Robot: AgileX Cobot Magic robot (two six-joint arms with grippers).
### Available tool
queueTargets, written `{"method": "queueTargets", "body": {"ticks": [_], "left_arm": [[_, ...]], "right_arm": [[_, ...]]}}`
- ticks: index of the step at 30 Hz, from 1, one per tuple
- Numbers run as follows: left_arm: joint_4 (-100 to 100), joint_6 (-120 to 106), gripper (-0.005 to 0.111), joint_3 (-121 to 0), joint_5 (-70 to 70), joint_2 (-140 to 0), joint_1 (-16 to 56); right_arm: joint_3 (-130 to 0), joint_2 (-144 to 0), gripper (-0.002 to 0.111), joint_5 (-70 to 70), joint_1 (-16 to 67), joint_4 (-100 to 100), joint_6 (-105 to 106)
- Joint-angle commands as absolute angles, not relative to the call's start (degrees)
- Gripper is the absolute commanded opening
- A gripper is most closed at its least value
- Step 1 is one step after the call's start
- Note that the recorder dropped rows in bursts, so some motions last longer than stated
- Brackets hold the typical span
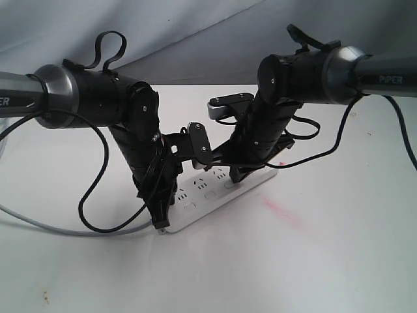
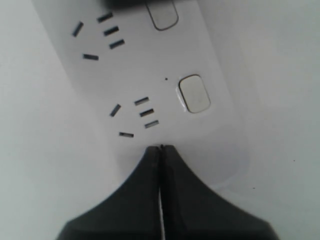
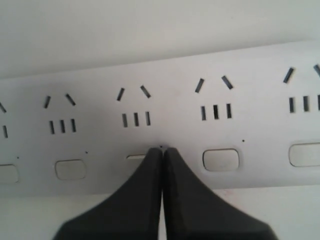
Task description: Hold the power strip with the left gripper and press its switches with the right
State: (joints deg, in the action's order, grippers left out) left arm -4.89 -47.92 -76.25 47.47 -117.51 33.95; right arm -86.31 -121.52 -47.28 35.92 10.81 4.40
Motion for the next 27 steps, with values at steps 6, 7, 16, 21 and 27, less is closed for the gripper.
{"method": "queueTargets", "body": {"ticks": [6,7,16,21,27], "left_arm": [[-5.41,-47.61,0.000,-75.42,49.31,-119.23,34.26],[-5.41,-47.61,0.000,-75.42,49.31,-119.23,34.26],[-5.41,-47.61,0.000,-75.42,49.31,-119.23,34.26],[-5.41,-47.61,0.000,-75.42,49.31,-119.23,34.26],[-5.41,-47.61,0.000,-75.42,49.31,-119.23,34.26]], "right_arm": [[-86.13,-121.52,0.000,-47.14,36.02,14.71,7.75],[-86.13,-121.52,0.000,-47.14,36.02,14.59,7.75],[-86.13,-121.52,0.000,-46.91,36.02,14.60,7.75],[-86.13,-122.27,0.000,-47.19,36.02,14.60,7.75],[-86.13,-125.00,0.000,-47.32,36.02,14.49,7.75]]}}
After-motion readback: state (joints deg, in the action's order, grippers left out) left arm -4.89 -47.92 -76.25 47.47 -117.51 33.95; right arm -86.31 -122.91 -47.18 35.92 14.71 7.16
